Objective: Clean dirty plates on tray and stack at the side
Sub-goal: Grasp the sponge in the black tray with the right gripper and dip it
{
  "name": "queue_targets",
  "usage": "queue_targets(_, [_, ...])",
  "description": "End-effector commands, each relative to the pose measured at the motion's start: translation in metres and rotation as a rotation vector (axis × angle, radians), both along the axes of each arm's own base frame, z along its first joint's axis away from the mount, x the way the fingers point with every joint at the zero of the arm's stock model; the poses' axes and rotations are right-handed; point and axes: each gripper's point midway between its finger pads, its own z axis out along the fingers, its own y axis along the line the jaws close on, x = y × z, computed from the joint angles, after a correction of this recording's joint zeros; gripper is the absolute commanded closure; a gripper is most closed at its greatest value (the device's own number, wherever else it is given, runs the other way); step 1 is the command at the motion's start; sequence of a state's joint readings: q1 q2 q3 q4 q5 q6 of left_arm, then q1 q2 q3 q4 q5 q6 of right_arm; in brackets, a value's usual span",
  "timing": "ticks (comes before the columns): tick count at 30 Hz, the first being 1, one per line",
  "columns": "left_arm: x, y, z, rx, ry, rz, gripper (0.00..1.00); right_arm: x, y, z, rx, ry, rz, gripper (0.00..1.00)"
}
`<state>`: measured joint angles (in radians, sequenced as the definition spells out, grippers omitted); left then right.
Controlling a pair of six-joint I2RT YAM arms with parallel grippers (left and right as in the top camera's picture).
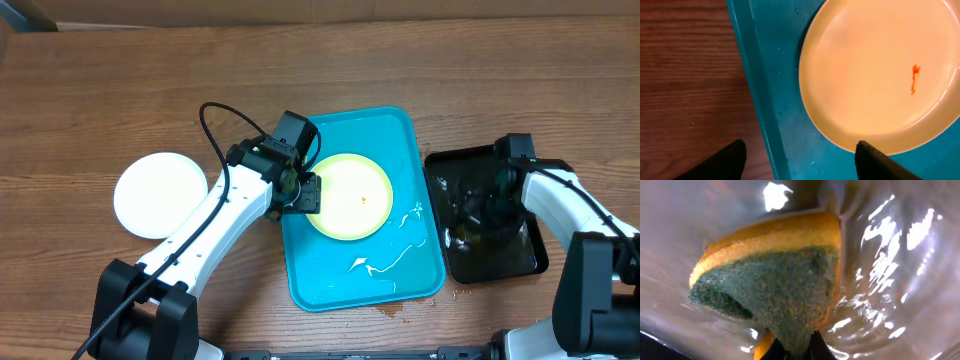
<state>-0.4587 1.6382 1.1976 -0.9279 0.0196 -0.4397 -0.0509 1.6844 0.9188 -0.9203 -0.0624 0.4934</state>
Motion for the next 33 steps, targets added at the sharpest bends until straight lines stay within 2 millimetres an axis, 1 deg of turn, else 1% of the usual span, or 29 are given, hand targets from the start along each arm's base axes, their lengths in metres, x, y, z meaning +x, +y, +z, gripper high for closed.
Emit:
queue_targets(1, [0.013, 0.002, 0.009, 0.030, -0.071, -0.011, 0.26, -0.002, -0.005, 0.023, -0.032, 0.022, -0.001, 0.81])
queue_targets(2, [0.015, 0.001, 0.009, 0.025, -0.078, -0.010, 0.25, -0.005, -0.005, 0.027, -0.031, 0.031, -0.001, 0.63])
queue_targets(3, [0.016, 0.000, 0.010, 0.021, -0.083, -0.011, 0.25, -0.007, -0.005, 0.028, -0.031, 0.034, -0.001, 0.51])
queue_targets(4, [0.018, -0.001, 0.010, 0.018, -0.089, -0.011, 0.24, -0.008, -0.005, 0.029, -0.034, 0.039, -0.001, 0.45])
queue_targets(6, [0.019, -0.002, 0.010, 0.017, -0.093, -0.011, 0.23, -0.009, -0.008, 0.028, -0.048, 0.040, 0.001, 0.41])
queue_targets(9, [0.019, -0.002, 0.010, 0.017, -0.092, -0.011, 0.22, -0.011, -0.012, 0.022, -0.075, 0.039, -0.002, 0.40])
queue_targets(11, [0.018, -0.002, 0.008, 0.019, -0.087, -0.011, 0.22, -0.015, -0.015, 0.015, -0.094, 0.043, -0.038, 0.41])
queue_targets(12, [0.018, -0.001, 0.007, 0.021, -0.083, -0.012, 0.22, -0.017, -0.016, 0.010, -0.105, 0.043, -0.055, 0.41])
queue_targets(14, [0.017, -0.001, 0.004, 0.026, -0.072, -0.012, 0.22, -0.021, -0.020, -0.001, -0.131, 0.035, -0.085, 0.46])
queue_targets(15, [0.017, -0.001, 0.003, 0.029, -0.067, -0.012, 0.22, -0.023, -0.021, -0.006, -0.137, 0.027, -0.100, 0.53])
queue_targets(16, [0.016, -0.001, 0.002, 0.031, -0.063, -0.012, 0.22, -0.023, -0.020, -0.012, -0.132, 0.015, -0.104, 0.66])
queue_targets(17, [0.016, -0.001, 0.000, 0.032, -0.059, -0.012, 0.22, -0.023, -0.019, -0.015, -0.127, 0.009, -0.105, 0.81])
queue_targets(18, [0.016, -0.001, 0.000, 0.032, -0.058, -0.013, 0.22, -0.023, -0.019, -0.016, -0.127, 0.006, -0.105, 0.94])
queue_targets(19, [0.016, -0.001, -0.001, 0.034, -0.056, -0.013, 0.22, -0.022, -0.019, -0.016, -0.127, 0.004, -0.105, 0.96])
queue_targets(23, [0.017, -0.001, -0.001, 0.032, -0.060, -0.012, 0.22, -0.015, -0.020, -0.003, -0.126, -0.001, -0.092, 0.96])
queue_targets(26, [0.018, -0.001, -0.001, 0.031, -0.063, -0.013, 0.22, 0.001, -0.019, 0.019, -0.117, -0.044, -0.038, 0.96])
queue_targets(27, [0.018, -0.001, -0.001, 0.031, -0.063, -0.013, 0.22, 0.005, -0.019, 0.026, -0.114, -0.059, -0.023, 0.94])
queue_targets(30, [0.018, -0.001, -0.001, 0.031, -0.063, -0.013, 0.22, 0.016, -0.019, 0.050, -0.114, -0.104, 0.025, 0.78])
queue_targets(33, [0.018, -0.001, -0.001, 0.031, -0.063, -0.012, 0.22, 0.020, -0.012, 0.064, -0.074, -0.151, 0.070, 0.55])
